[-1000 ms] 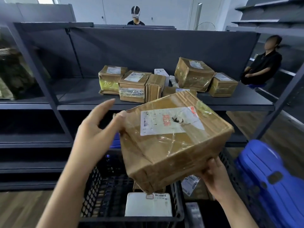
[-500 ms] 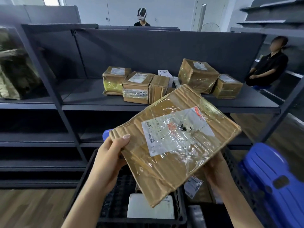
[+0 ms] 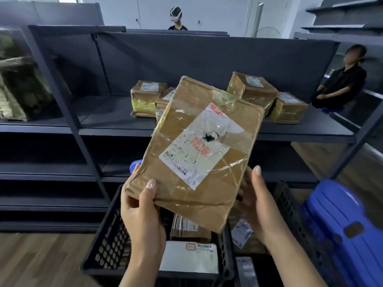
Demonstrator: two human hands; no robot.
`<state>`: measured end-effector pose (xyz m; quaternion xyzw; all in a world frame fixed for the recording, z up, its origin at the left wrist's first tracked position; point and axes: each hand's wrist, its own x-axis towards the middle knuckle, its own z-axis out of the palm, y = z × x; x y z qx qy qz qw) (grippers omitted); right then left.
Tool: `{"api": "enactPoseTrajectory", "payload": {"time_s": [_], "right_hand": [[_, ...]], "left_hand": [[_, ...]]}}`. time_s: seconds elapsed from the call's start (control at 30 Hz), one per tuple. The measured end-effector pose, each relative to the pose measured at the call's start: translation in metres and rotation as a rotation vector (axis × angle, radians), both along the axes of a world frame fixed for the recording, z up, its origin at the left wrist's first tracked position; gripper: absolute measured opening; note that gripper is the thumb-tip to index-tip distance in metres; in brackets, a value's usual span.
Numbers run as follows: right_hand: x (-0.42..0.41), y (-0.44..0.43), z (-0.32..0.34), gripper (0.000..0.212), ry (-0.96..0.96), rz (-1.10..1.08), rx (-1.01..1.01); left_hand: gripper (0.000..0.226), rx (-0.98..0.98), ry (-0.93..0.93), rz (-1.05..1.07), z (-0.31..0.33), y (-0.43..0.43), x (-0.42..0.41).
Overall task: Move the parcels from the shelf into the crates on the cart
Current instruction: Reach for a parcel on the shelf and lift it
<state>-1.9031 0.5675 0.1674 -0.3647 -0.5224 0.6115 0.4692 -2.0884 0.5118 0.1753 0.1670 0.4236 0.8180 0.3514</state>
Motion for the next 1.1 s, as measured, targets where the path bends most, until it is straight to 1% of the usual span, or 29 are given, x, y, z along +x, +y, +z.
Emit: {"api": "enactPoseTrajectory", "payload": {"time_s": [0.07, 0.1, 0.2, 0.27, 0.33, 0.37, 0.47, 0.6, 0.67, 0.7, 0.83, 0.87, 0.97, 1.1], "right_hand": [[-0.011, -0.015, 0.006, 0.090, -0.060, 0.009, 0.062], [-0.015, -0.021, 0.009, 0.087, -0.064, -0.001, 0.088], [-0.022, -0.027, 0.013, 0.068, -0.043, -0.046, 0.118], [-0.021, -0.025, 0.013, 0.054, 0.007, -0.063, 0.100], [-0.018, -0.023, 0.013, 0.045, 0.038, -0.076, 0.100], [-0.015, -0.022, 0.013, 0.043, 0.044, -0.083, 0.104], [-0.008, -0.021, 0.012, 0.042, 0.044, -0.110, 0.111], [-0.003, -0.016, 0.008, 0.034, 0.026, -0.127, 0.102], [-0.001, -0.013, 0.007, 0.035, 0.038, -0.128, 0.093], [-0.001, -0.011, 0.008, 0.037, 0.043, -0.126, 0.093], [-0.002, -0.006, 0.006, 0.053, 0.008, -0.113, 0.128], [-0.003, -0.005, 0.004, 0.054, -0.009, -0.114, 0.133], [-0.010, -0.001, 0.001, 0.051, -0.082, -0.130, 0.150], [-0.018, 0.005, -0.003, 0.045, -0.195, -0.154, 0.181]], "left_hand": [[0.046, 0.015, -0.024, 0.024, -0.005, -0.004, 0.004], [0.049, 0.017, -0.037, 0.032, -0.007, -0.005, 0.006], [0.055, 0.002, -0.023, 0.045, -0.011, -0.010, 0.013], [0.050, -0.011, 0.028, 0.011, -0.013, -0.014, 0.015], [0.042, -0.046, 0.100, -0.051, -0.015, -0.018, 0.014], [0.042, -0.064, 0.135, -0.088, -0.016, -0.019, 0.013], [0.056, -0.104, 0.291, -0.227, -0.016, -0.023, 0.003], [0.059, -0.110, 0.567, -0.403, 0.000, -0.021, -0.009], [0.060, -0.135, 0.640, -0.442, 0.009, -0.019, -0.013], [0.060, -0.142, 0.646, -0.447, 0.012, -0.018, -0.014], [0.049, -0.131, 0.609, -0.401, 0.012, -0.014, -0.014], [0.048, -0.135, 0.604, -0.386, 0.010, -0.013, -0.014], [0.049, -0.143, 0.611, -0.358, 0.002, -0.010, -0.015], [0.046, -0.147, 0.646, -0.314, -0.009, -0.009, -0.020]]}}
